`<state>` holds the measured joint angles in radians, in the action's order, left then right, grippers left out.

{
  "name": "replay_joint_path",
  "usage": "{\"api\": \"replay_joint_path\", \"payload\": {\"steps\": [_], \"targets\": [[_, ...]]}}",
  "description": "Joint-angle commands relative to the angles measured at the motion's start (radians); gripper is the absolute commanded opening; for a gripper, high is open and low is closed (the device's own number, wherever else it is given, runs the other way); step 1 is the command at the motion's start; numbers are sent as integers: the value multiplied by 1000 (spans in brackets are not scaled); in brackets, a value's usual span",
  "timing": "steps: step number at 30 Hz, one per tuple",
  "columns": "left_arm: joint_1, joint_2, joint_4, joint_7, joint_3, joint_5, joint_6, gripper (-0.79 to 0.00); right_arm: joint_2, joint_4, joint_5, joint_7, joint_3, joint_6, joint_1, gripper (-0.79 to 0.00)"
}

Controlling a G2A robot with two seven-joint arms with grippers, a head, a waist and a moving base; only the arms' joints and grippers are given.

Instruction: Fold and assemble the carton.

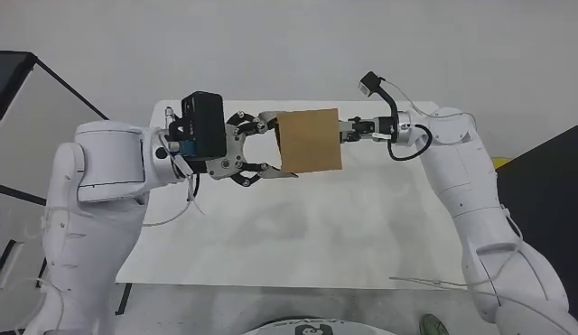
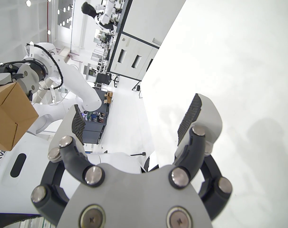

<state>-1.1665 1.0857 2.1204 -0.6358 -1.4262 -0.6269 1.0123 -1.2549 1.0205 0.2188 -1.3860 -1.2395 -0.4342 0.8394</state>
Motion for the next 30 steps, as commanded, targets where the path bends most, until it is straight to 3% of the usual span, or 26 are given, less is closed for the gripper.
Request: {"api": "replay_joint_path", "payload": {"steps": [1, 4, 12, 17, 26, 30], "targets": [[18, -7, 32, 20, 2, -161, 0, -785, 0, 0, 0, 0, 0, 0, 0, 0], [25, -19, 52, 144, 7, -377, 0, -785, 0, 0, 0, 0, 0, 0, 0, 0], [-9, -74, 75, 717, 27, -1083, 0, -785, 0, 0, 0, 0, 0, 0, 0, 0], [-72, -102, 46, 1045, 27, -1391, -125, -785, 0, 0, 0, 0, 0, 0, 0, 0], [-84, -104, 38, 1070, 26, -1414, -167, -785, 0, 0, 0, 0, 0, 0, 0, 0], [-90, -120, 71, 1127, 50, -1654, -287, -785, 0, 0, 0, 0, 0, 0, 0, 0]]}}
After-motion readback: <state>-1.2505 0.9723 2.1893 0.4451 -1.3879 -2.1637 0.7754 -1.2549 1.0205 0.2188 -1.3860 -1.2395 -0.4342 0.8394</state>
